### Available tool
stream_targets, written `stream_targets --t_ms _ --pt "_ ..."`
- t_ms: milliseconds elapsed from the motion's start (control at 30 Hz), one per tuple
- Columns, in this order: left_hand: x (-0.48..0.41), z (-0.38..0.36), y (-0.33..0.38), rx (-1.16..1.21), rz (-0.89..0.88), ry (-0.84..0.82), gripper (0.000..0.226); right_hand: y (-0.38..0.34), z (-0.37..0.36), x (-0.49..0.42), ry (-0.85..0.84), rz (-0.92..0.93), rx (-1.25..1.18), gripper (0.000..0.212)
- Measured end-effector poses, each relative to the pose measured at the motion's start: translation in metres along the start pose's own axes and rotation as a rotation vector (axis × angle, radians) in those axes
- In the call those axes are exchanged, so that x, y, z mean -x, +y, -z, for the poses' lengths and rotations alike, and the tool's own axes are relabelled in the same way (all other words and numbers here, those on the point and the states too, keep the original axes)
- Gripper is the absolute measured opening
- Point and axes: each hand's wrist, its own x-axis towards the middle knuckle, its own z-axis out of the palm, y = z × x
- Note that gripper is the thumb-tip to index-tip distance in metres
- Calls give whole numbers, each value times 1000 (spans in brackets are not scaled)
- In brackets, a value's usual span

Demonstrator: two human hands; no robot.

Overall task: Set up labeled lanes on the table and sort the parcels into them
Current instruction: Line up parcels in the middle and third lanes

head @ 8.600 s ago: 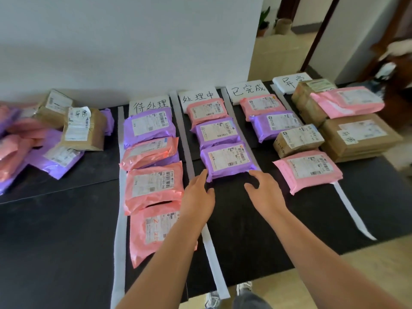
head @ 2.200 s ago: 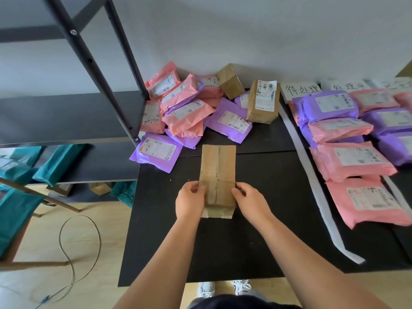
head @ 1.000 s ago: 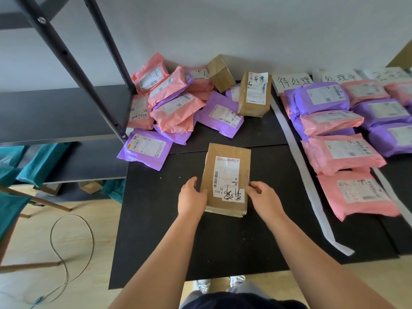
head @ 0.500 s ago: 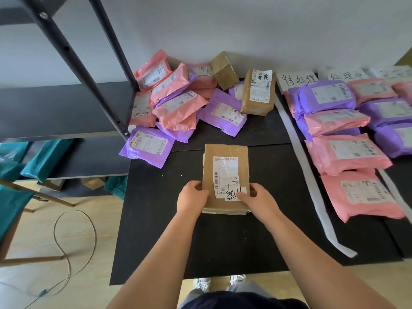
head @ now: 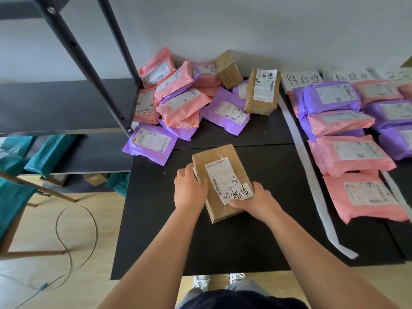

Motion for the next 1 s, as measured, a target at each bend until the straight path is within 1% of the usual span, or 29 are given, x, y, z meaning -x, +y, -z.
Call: stream_targets --t_ms 100,233,300,367,467,667,800,833,900,1000 --pt "-9 3 5 -116 -121 2 60 -1 2 -4 -11 20 -11 94" --pt "-21 9 14 -273 -187 -63 63 -1 11 -9 18 74 -71 83" --pt "-22 10 15 -300 -188 -104 64 -3 18 -10 55 111 -82 82" --pt "-21 9 12 -303 -177 -135 59 -7 25 -12 120 147 -104 85" --pt "-18 6 8 -318 -134 -132 53 -11 30 -15 223 172 -122 87" --pt "-6 -2 11 -454 -132 -82 47 -5 23 -6 344 60 -242 84" --pt "2 -9 15 -458 -82 -42 42 5 9 8 457 37 -347 71" --pt "4 -10 16 -439 -61 -41 40 7 5 10 453 17 -384 67" --pt "8 -10 18 -433 -44 -44 34 8 -1 12 386 -29 -418 60" --pt "15 -9 18 -546 -112 -72 28 0 -7 10 277 -28 -351 56"
